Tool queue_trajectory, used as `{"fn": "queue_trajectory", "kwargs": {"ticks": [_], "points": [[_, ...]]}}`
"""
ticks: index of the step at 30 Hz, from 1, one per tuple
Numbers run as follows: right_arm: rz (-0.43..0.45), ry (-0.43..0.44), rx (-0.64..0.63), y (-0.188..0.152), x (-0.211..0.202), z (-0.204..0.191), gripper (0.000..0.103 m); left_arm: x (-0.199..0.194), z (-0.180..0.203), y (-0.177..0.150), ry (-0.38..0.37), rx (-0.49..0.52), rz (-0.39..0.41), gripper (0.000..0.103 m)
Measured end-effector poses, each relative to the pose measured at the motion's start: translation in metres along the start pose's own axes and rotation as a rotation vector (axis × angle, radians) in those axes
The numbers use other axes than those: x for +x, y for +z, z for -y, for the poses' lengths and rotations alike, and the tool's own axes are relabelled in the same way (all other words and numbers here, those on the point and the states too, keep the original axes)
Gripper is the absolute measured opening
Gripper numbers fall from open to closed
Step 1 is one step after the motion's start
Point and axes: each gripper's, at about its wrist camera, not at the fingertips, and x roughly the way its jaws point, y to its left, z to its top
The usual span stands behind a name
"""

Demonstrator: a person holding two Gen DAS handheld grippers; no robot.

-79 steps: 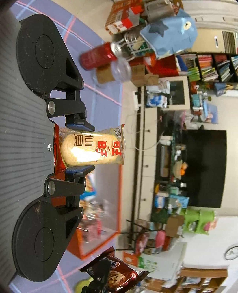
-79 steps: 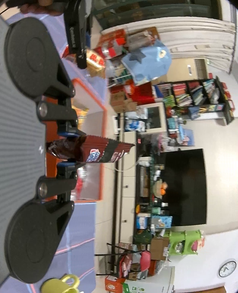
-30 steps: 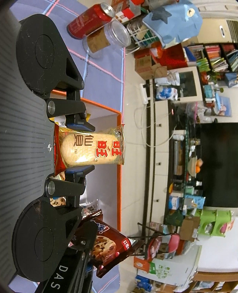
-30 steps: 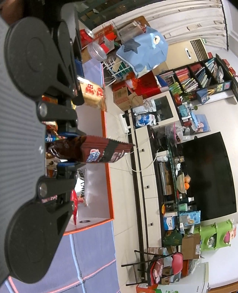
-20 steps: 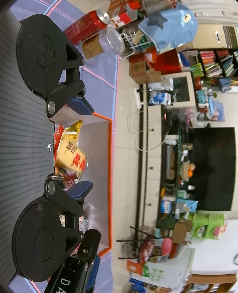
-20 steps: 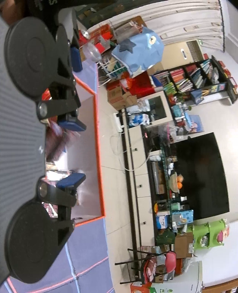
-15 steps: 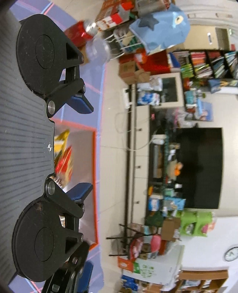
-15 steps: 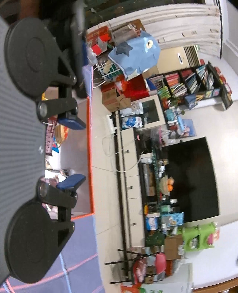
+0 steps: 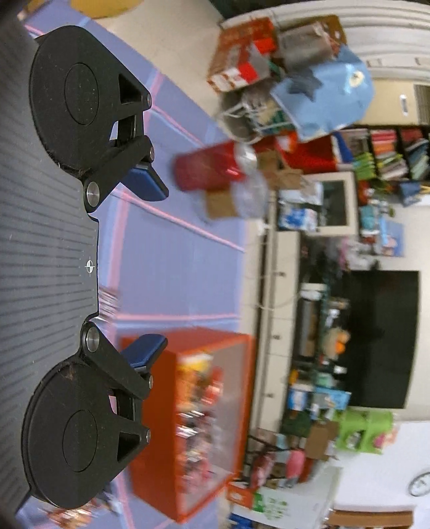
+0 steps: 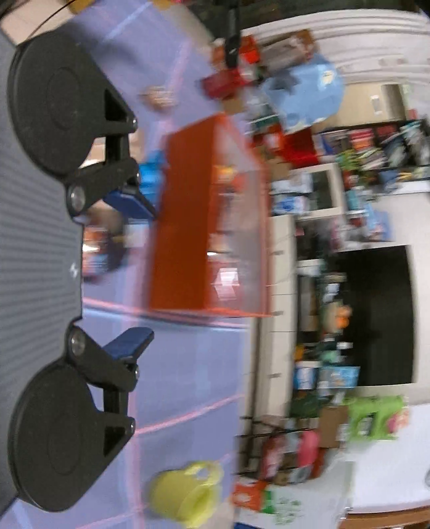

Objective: Organize snacks
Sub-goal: 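Grasp the round biscuit with the left tool while the right grasps the chocolate-chip cookie pack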

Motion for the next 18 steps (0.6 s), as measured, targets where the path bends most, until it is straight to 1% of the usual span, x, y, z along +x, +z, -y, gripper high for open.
{"fn": "queue_trajectory", "kwargs": {"ticks": [2,4,6,8,12,13,15,17,18], "points": [[-0.053,0.007,-0.027,-0.013,0.008,-0.008,0.078,0.007,-0.012,-0.015,-0.01,-0.016,-0.029,0.072],[-0.1,0.024,-0.054,-0.02,0.023,-0.016,0.076,0.018,-0.019,-0.025,-0.022,-0.033,-0.063,0.065],[-0.128,0.03,-0.065,-0.025,0.033,-0.021,0.076,0.027,-0.019,-0.03,-0.053,-0.034,-0.081,0.066],[-0.137,0.035,-0.074,-0.028,0.04,-0.025,0.076,0.036,-0.013,-0.034,-0.083,0.005,-0.097,0.066],[-0.159,0.037,-0.087,-0.032,0.049,-0.024,0.076,0.057,0.009,-0.044,-0.099,0.159,-0.126,0.064],[-0.156,0.034,-0.084,-0.032,0.049,-0.023,0.076,0.062,0.013,-0.046,-0.103,0.178,-0.129,0.064],[-0.158,0.04,-0.058,-0.031,0.05,-0.017,0.076,0.073,0.018,-0.049,-0.134,0.187,-0.142,0.062],[-0.175,0.053,-0.024,-0.031,0.055,-0.012,0.076,0.083,0.021,-0.052,-0.155,0.174,-0.164,0.059],[-0.184,0.053,-0.019,-0.032,0.059,-0.011,0.076,0.088,0.023,-0.051,-0.16,0.171,-0.17,0.053]]}}
